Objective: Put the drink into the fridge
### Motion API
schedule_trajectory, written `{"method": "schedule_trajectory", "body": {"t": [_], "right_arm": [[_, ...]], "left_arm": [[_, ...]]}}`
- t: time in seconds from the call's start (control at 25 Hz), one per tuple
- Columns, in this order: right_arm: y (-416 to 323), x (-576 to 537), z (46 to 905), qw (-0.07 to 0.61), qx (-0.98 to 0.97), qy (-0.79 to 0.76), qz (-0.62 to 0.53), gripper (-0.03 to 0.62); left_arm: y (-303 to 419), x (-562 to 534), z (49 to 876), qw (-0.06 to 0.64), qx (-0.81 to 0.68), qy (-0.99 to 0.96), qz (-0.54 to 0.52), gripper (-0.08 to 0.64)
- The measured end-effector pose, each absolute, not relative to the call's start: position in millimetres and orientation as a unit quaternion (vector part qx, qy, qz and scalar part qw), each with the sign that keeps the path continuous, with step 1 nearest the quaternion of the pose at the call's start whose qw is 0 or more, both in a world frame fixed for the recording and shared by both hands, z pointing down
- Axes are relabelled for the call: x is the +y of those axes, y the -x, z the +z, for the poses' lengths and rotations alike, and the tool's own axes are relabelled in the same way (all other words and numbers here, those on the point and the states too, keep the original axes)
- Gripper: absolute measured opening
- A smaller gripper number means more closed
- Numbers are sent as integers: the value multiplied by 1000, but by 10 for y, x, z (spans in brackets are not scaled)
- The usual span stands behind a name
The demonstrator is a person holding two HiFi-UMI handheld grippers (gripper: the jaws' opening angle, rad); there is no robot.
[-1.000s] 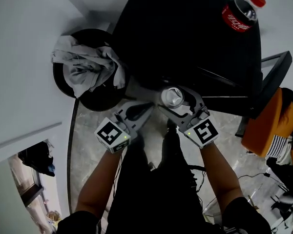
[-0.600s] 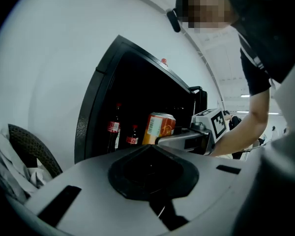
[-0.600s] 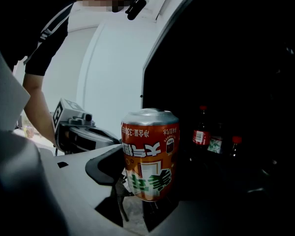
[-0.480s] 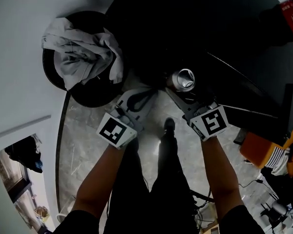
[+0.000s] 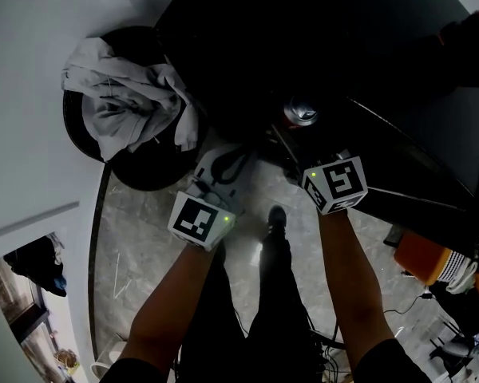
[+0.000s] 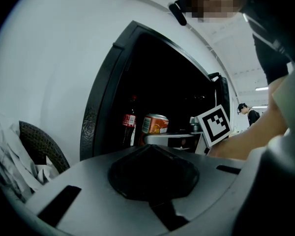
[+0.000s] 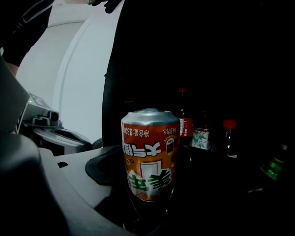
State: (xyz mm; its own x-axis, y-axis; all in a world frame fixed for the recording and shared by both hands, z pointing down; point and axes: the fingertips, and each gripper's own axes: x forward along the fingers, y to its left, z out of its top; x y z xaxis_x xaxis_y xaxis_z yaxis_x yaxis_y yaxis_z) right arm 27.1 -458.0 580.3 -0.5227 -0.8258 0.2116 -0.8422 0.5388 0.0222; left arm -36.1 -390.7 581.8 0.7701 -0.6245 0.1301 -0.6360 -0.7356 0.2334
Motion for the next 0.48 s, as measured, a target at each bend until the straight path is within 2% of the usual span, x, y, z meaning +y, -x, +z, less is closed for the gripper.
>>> {"method": "schedule_trajectory", "body": {"t": [0.48], "right_arm": [[-375,-4779,6066,106,-863,-492,56,324]], "left_arm": [[266,-4012,5937,146,-343,-928,15,11]]}}
